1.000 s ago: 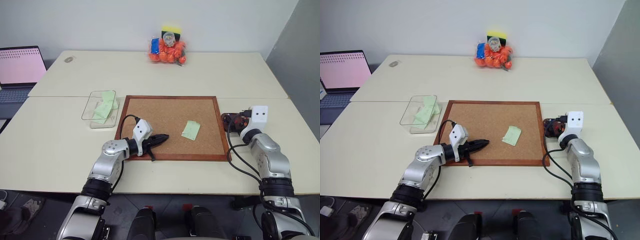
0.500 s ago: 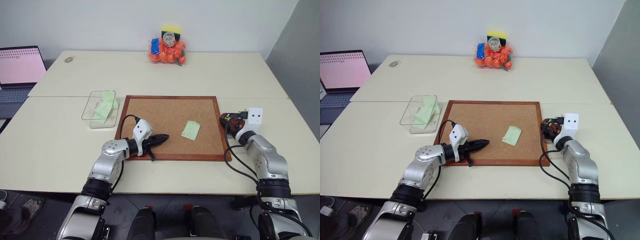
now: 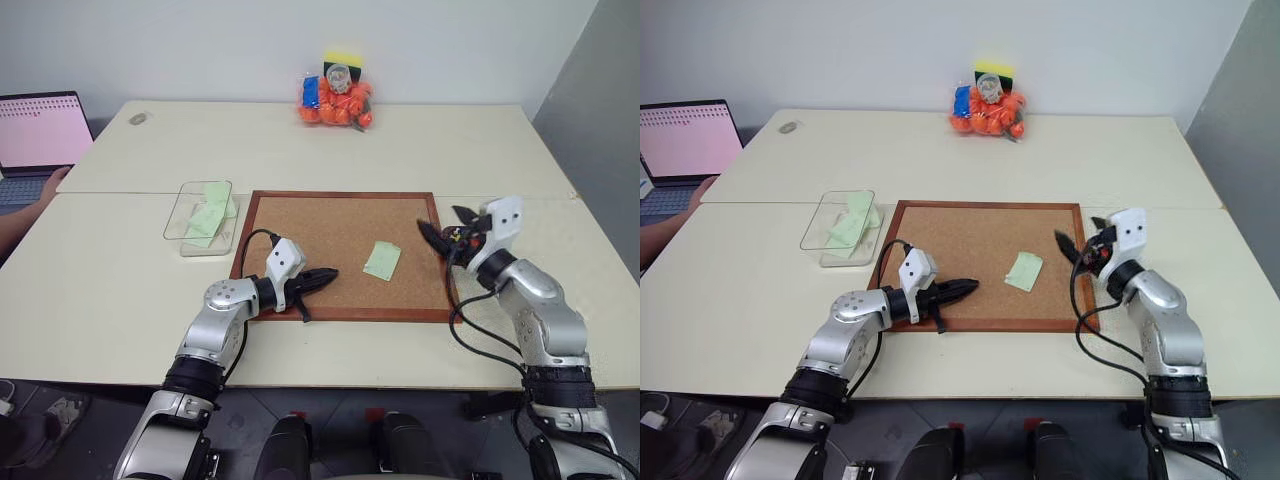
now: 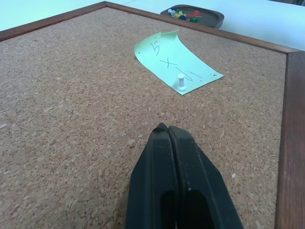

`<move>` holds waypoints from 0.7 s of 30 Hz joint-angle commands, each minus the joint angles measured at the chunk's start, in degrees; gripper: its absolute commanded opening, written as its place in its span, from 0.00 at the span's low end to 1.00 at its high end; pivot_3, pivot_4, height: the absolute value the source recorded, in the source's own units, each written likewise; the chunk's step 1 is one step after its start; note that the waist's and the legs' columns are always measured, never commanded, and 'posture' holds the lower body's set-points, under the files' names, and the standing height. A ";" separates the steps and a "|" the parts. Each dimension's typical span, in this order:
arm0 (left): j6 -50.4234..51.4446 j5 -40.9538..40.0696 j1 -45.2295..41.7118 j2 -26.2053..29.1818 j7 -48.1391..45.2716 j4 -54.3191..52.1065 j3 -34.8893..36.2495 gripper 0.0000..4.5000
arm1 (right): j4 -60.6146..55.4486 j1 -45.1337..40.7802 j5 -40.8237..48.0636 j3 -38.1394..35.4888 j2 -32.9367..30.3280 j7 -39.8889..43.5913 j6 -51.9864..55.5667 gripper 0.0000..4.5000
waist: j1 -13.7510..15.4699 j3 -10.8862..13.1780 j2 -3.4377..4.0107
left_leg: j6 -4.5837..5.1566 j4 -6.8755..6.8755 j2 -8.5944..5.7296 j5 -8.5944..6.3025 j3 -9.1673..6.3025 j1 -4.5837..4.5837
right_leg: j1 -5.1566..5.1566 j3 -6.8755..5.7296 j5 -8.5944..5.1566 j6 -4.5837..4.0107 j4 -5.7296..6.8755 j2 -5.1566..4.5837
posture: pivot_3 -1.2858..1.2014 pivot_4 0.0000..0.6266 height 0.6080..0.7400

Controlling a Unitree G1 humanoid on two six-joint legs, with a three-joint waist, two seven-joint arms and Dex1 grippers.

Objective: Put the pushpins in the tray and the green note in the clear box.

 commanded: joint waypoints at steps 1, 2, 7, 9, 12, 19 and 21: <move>1.08 1.49 1.07 -0.75 -0.06 2.05 -1.63 0.00 | -3.82 0.99 0.37 4.92 -0.97 6.37 -2.00 1.00 | 0.00 0.00 0.00 | 0.00 0.00 0.00 0.00 0.00 0.00 | 0.00 0.00 0.00 0.00 0.00 0.00 | 0.52 0.24 1.00; 1.08 1.50 1.13 -0.75 -0.08 2.02 -1.64 0.00 | -3.61 1.16 -0.30 6.00 -1.18 7.22 -2.71 1.00 | 0.01 0.00 0.00 | 0.00 0.00 0.00 0.00 0.00 0.01 | 0.00 0.00 0.00 0.00 0.00 0.00 | 0.52 0.24 1.00; 1.04 1.54 1.02 -0.46 -0.21 2.24 -1.41 0.00 | 2.25 0.00 -3.06 10.97 0.19 10.52 -6.35 1.00 | 0.08 0.00 -0.01 | 0.00 0.00 -0.01 0.00 -0.02 0.00 | 0.02 -0.04 0.00 0.00 -0.04 0.00 | 0.52 0.24 1.00; 1.10 1.49 1.12 -0.29 -0.24 2.12 -1.28 0.00 | 5.08 -1.32 -3.57 12.03 1.49 11.04 -7.50 1.00 | 0.08 0.00 -0.01 | 0.00 0.00 0.00 0.00 -0.03 0.01 | 0.02 -0.04 0.00 0.00 -0.04 0.00 | 0.52 0.24 1.00; 1.22 1.46 1.57 -0.14 -0.24 1.64 -1.27 0.00 | 10.11 -3.62 -4.50 13.27 3.77 11.48 -9.40 1.00 | -0.04 0.01 -0.01 | 0.00 0.00 0.00 0.00 -0.02 0.01 | 0.01 -0.03 0.00 0.01 -0.04 0.00 | 0.52 0.24 1.00; 1.66 1.41 2.31 0.05 -0.03 0.63 -1.24 0.00 | 18.82 -7.08 -7.25 14.36 6.09 12.41 -14.20 0.90 | -0.02 0.01 -0.02 | 0.00 0.00 0.00 0.00 -0.02 -0.01 | 0.01 -0.02 0.00 0.00 -0.04 0.01 | 0.52 0.24 1.00; 1.69 1.38 2.38 0.14 0.02 0.58 -1.15 0.00 | 20.34 -7.29 -8.03 14.56 6.18 12.68 -15.13 0.81 | -0.07 0.01 -0.02 | 0.00 0.00 0.01 0.00 0.00 0.00 | 0.01 0.00 0.00 0.00 -0.04 0.01 | 0.52 0.24 1.00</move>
